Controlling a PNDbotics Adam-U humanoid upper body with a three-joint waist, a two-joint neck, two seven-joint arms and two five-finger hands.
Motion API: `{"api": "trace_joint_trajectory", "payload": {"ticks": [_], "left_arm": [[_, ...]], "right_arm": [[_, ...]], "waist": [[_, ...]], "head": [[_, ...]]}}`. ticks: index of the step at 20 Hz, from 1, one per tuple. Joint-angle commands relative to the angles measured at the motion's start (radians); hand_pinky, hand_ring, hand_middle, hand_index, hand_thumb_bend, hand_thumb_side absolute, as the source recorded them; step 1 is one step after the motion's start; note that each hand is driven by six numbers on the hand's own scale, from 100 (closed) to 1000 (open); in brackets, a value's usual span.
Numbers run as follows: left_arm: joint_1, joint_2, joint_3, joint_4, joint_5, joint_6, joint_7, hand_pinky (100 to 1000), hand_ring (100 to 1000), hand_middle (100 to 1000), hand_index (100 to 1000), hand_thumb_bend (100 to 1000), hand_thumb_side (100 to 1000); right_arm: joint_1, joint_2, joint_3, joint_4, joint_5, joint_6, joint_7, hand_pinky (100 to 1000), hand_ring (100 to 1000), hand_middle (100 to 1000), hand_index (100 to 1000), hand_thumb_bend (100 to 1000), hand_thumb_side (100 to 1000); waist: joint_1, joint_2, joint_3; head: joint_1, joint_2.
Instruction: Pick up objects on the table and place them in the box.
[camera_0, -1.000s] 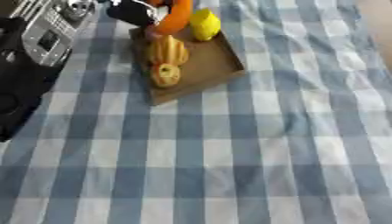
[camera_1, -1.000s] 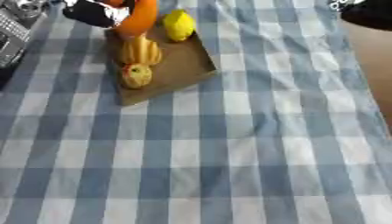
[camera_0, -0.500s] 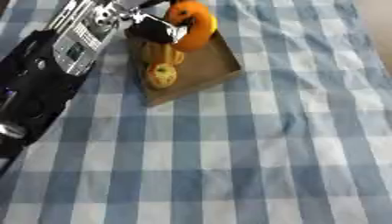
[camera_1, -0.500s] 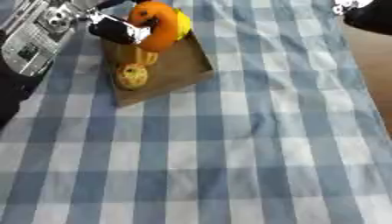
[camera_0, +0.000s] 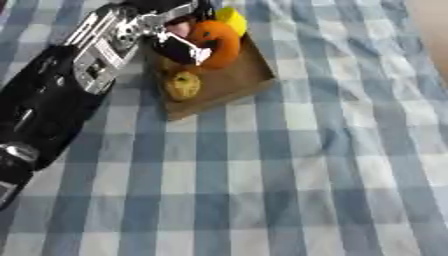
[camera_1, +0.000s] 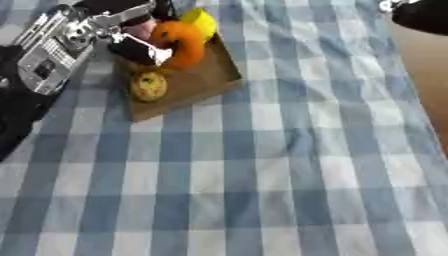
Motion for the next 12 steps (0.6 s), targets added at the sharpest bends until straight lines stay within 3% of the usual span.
{"api": "trace_joint_trajectory", "payload": {"ticks": [1, 3, 5, 7, 12], "left_arm": [[-0.014, 0.019, 0.008, -0.028, -0.028, 0.007, -0.043, 882, 828, 806, 941, 517, 465], [-0.011, 0.028, 0.013, -0.052, -0.053, 0.026, -0.066, 921, 864, 848, 988, 781, 525], [-0.006, 0.035, 0.02, -0.071, -0.074, 0.045, -0.088, 937, 879, 864, 1000, 954, 509], [0.0, 0.041, 0.033, -0.086, -0.087, 0.069, -0.106, 938, 881, 867, 1000, 1000, 530], [0.02, 0.059, 0.062, -0.131, -0.065, 0.124, -0.118, 934, 881, 879, 1000, 1000, 586]], "right_arm": [[-0.006, -0.016, -0.011, -0.014, -0.006, -0.003, 0.0, 738, 719, 734, 831, 100, 345], [0.001, -0.019, -0.013, -0.014, -0.008, -0.002, -0.001, 738, 719, 735, 831, 100, 344], [0.007, -0.02, -0.015, -0.014, -0.01, -0.001, -0.002, 738, 719, 735, 831, 100, 345], [0.012, -0.022, -0.017, -0.014, -0.013, 0.0, -0.004, 738, 719, 735, 831, 100, 345], [0.023, -0.027, -0.023, -0.014, -0.019, -0.004, -0.008, 738, 720, 733, 831, 100, 345]], "waist": [[0.0, -0.032, 0.003], [0.0, -0.04, 0.008], [0.001, -0.048, 0.013], [0.0, -0.057, 0.019], [-0.003, -0.077, 0.033]], "head": [[-0.002, 0.002], [-0.004, 0.007], [-0.007, 0.012], [-0.008, 0.017], [-0.007, 0.029]]}}
